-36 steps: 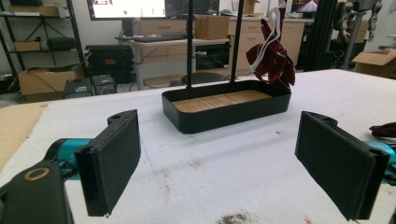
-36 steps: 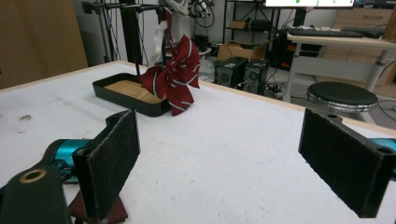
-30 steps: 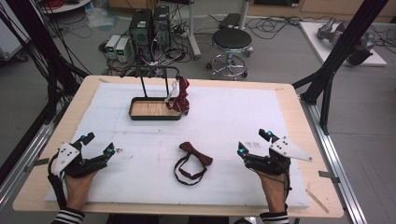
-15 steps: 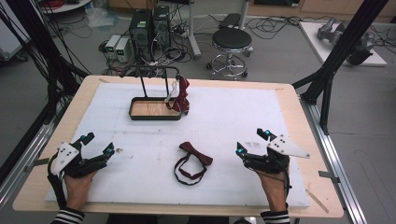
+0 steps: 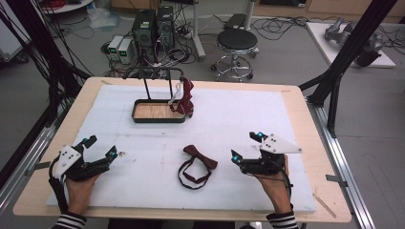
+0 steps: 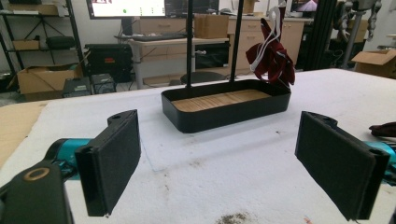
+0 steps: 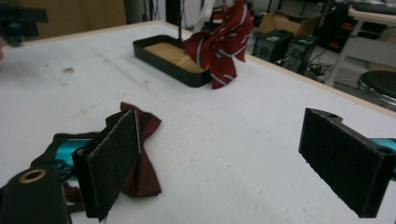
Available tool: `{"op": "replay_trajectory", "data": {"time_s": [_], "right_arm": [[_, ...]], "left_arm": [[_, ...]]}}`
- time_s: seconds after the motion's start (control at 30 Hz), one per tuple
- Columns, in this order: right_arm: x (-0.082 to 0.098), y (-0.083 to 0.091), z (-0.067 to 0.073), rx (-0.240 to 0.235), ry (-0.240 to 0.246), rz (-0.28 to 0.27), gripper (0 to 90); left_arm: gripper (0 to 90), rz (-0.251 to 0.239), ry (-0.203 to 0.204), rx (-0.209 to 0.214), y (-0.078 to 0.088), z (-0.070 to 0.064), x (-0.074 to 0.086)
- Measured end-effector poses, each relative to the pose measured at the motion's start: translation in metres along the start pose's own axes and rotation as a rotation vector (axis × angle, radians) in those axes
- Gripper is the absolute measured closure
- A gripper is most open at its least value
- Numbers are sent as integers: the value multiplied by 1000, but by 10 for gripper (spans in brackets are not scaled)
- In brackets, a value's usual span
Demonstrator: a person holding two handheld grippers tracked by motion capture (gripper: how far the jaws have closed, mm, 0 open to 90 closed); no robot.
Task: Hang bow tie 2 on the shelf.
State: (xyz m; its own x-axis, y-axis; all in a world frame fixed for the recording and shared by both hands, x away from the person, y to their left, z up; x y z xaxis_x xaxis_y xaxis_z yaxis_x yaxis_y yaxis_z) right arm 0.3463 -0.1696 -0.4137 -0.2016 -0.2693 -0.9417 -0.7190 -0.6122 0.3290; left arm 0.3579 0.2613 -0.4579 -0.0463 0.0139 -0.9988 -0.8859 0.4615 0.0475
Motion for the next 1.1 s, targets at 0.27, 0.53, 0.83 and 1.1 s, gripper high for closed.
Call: {"op": "replay_trajectory", "data": {"time_s": [0.27,0.53,0.83,1.1], "right_arm": [[5,-15,22,-101,63,72,116],[13,-28,36,-147,97,149,116],[25,-42,49,-187,123,231,116],[40,-52,57,-217,152,320,162]], "left_arm": [[147,0,1,-3,0,0,0],[148,-3,-2,-1,1,0,0],[147,-7,-5,-3,1,0,0],[148,-7,-4,-3,1,0,0]]}}
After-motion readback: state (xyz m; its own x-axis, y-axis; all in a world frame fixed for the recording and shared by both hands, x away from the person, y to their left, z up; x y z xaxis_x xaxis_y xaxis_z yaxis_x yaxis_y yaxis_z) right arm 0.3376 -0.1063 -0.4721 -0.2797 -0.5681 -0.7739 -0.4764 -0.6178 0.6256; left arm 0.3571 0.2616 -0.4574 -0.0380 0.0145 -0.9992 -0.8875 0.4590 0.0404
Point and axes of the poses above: each handheld gripper's, and its own axes: y roughly backward along the jaws, x roughly out of its underside, z roughly to its left, the point moved 10 cm from there along -y, roughly forward along the jaws, and after that the axes turned 2 degrees about x, right-handed, at the moved point
